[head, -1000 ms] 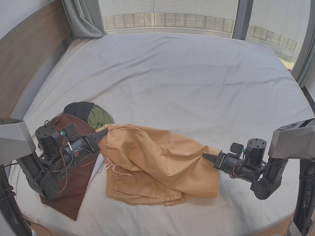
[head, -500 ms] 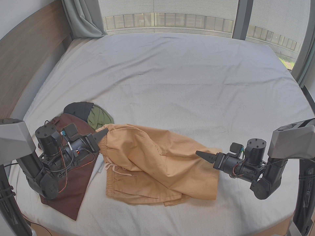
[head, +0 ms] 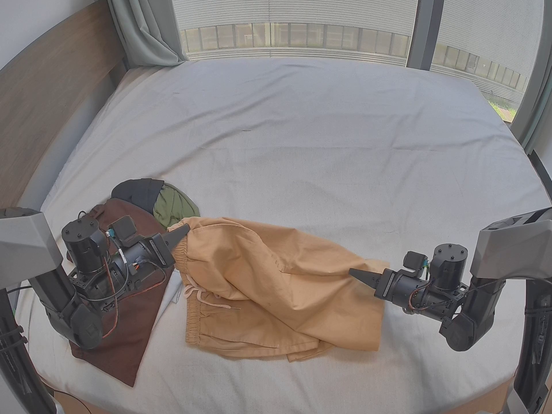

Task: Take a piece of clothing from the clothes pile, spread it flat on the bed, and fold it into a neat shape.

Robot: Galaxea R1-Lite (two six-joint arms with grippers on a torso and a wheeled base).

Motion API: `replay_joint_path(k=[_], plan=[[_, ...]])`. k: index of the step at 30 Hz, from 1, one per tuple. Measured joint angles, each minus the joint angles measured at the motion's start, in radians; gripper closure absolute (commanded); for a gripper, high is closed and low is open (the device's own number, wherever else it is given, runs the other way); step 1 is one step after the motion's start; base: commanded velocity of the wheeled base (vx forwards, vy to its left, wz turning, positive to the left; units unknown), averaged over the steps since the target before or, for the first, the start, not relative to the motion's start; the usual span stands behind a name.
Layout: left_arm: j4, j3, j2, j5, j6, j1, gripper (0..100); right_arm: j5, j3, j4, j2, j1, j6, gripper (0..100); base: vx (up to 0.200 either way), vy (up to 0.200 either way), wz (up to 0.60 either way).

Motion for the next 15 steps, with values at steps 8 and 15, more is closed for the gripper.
replay_joint_path(k=[8,15], plan=[[0.0,-0.001,0.0,0.0,0.0,0.001,100,0.001,0.001,0.0,0.0,0.0,-0.001,100,0.0,0.0,0.0],[0.0,-0.014,-0.001,-0.001,-0.003,-0.001,100,0.0,-0.002,0.0,-0.004,-0.002,-0.031,100,0.0,0.0,0.0]])
